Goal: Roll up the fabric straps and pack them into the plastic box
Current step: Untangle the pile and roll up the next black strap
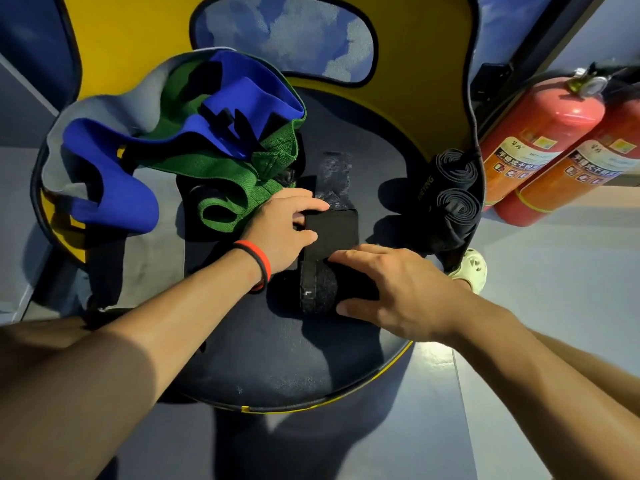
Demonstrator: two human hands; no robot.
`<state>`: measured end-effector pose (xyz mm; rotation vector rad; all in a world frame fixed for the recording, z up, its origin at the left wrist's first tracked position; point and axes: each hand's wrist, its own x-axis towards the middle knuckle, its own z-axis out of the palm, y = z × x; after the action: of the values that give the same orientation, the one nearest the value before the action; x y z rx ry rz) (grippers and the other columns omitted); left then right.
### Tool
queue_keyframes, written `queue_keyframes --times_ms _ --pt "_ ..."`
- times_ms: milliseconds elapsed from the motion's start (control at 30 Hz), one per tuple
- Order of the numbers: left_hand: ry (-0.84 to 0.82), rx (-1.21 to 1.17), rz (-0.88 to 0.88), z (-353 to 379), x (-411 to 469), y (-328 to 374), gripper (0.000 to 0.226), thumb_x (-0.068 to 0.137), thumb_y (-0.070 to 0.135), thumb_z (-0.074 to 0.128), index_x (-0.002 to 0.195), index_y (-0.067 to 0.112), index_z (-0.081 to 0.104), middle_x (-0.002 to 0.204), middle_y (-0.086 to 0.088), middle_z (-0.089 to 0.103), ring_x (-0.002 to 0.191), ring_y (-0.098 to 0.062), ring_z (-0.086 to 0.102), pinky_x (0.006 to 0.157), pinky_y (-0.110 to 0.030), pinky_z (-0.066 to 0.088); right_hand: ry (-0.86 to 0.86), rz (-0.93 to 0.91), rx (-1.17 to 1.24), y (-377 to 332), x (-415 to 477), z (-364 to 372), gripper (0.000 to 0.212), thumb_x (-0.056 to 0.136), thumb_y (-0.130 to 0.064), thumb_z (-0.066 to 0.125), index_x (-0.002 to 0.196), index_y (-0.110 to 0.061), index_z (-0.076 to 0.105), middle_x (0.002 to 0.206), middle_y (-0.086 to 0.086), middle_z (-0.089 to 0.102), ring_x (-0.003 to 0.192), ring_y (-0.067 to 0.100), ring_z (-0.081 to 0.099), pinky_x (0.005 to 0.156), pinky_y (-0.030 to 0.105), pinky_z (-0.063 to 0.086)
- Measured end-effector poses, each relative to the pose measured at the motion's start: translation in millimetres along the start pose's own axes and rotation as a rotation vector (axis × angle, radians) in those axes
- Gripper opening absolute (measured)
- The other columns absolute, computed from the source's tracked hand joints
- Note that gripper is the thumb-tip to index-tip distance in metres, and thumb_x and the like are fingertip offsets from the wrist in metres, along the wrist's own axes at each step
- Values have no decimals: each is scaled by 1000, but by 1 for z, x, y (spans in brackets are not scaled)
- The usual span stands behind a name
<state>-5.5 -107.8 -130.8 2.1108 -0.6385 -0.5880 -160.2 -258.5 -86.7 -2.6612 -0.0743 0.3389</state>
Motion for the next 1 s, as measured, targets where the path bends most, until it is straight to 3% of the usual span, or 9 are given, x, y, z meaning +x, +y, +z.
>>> queue_keyframes --times_ms 167,267,333,467,600,700,833,933,1000 --pt "165 145 7 -3 -18 8 21 80 19 83 96 28 74 115 7 56 93 -11 63 85 -26 51 -50 26 104 7 1 1 67 95 -58 58 154 -34 38 136 -10 50 125 12 49 103 33 45" --pt "149 58 -122 -2 -41 12 11 85 37 76 80 28 73 95 7 66 83 -8 65 81 -27 51 -62 54 177 8 2 1 65 94 -58 57 153 -34 41 130 -8 40 115 7 48 101 30 45" --pt "41 -31 -216 -5 -56 14 15 86 44 73 84 30 75 86 11 73 84 -4 67 82 -29 53 -63 64 218 8 4 0 64 94 -56 59 151 -34 43 125 -6 41 110 5 47 98 25 42" --pt "-131 -35 -240 -17 -72 19 31 78 43 82 107 38 71 93 13 74 89 0 69 79 -20 50 45 119 357 9 4 -1 66 81 -57 70 136 -23 55 120 -4 56 105 7 56 91 24 50" --pt "-128 -52 -224 -18 -69 22 20 77 38 83 95 38 75 86 10 76 81 -5 70 75 -23 52 183 216 527 7 5 6 52 71 -55 78 110 -24 62 108 -8 64 98 3 62 79 16 51" --pt "-89 -61 -233 -15 -66 20 13 82 45 78 92 36 77 85 14 76 82 0 69 78 -26 54 251 297 483 8 9 9 37 68 -68 72 96 -45 64 101 -2 62 95 11 62 82 27 54" --pt "-4 -70 -287 -13 -54 21 31 81 56 74 95 28 75 93 7 76 95 -8 68 89 -30 52 325 417 602 9 16 14 77 62 -90 64 89 -19 72 80 11 67 80 32 69 72 53 60" --pt "22 -64 -301 -13 -45 24 41 81 62 71 92 22 75 87 -1 74 86 -13 68 83 -33 53 344 436 517 7 19 17 80 71 -90 53 86 -13 70 76 10 67 74 30 70 70 52 59" --pt "9 -64 -306 -14 -44 26 55 81 64 70 95 11 75 80 -10 71 77 -22 66 74 -36 53 302 436 519 6 16 14 62 74 -82 57 88 -23 72 80 0 72 73 19 73 75 47 60"
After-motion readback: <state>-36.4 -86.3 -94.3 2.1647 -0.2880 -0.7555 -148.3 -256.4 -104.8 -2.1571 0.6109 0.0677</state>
